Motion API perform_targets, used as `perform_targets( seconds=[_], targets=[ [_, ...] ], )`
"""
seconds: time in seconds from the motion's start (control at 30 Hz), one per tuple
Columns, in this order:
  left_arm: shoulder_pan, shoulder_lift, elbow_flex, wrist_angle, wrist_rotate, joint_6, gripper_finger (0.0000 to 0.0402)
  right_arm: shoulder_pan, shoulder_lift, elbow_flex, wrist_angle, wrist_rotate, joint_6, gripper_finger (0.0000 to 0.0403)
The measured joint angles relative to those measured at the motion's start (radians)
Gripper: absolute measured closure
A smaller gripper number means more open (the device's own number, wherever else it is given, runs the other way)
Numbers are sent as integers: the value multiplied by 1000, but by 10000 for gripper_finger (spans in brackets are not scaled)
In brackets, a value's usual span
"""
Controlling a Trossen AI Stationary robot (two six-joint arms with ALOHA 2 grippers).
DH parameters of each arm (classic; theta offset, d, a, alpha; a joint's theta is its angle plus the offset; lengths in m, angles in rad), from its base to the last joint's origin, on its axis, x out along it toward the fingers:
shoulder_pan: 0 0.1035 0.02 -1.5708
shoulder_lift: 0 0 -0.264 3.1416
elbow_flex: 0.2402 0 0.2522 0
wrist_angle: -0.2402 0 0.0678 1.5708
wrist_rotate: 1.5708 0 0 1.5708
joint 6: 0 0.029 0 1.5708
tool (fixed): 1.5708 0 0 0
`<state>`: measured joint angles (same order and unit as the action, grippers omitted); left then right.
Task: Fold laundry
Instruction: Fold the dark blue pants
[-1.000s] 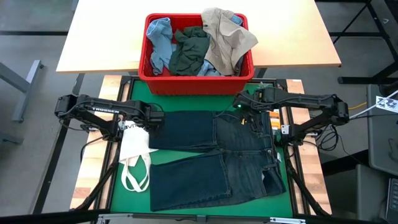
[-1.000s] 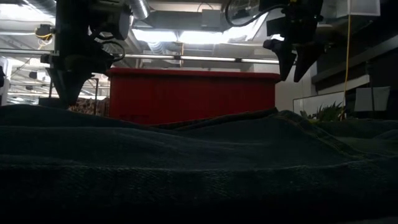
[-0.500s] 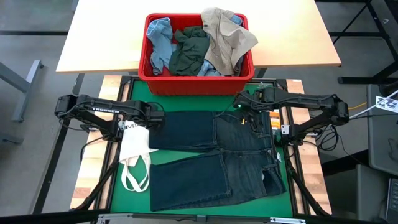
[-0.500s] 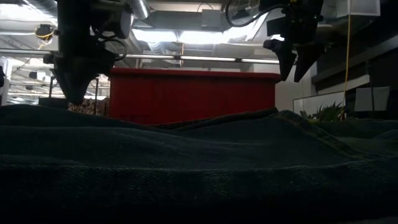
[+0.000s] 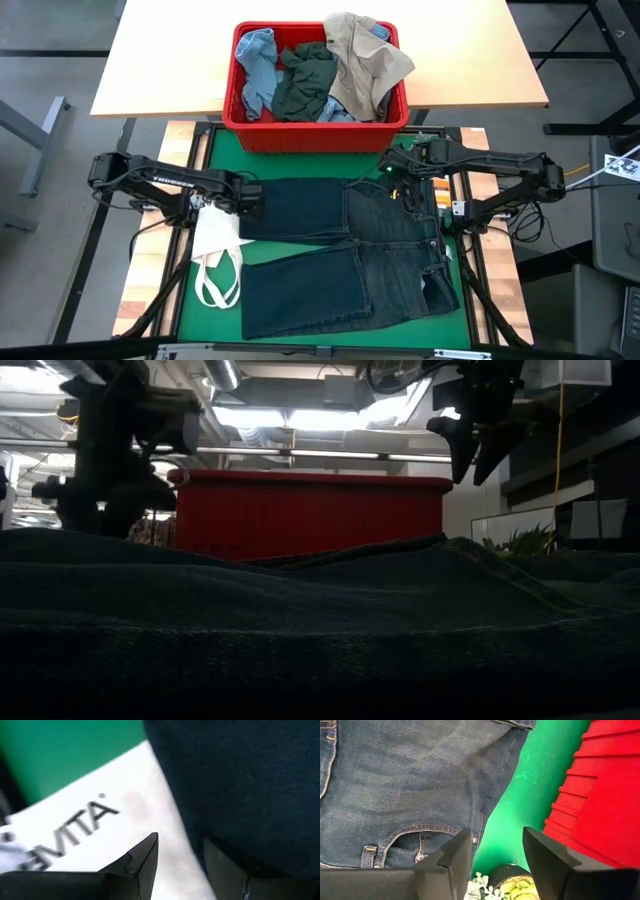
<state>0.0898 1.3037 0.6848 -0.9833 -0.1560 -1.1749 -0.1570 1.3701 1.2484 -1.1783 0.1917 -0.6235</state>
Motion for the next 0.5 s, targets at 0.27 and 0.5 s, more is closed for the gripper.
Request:
perform_targets(
  seconds=[0.27,0.5],
  targets=[
    [0,0,-74,180,20,-13,250,0,0,0,1,0,2,226],
    [0,-3,-103,206,50,-30,253,0,0,0,0,0,2,226]
  ],
)
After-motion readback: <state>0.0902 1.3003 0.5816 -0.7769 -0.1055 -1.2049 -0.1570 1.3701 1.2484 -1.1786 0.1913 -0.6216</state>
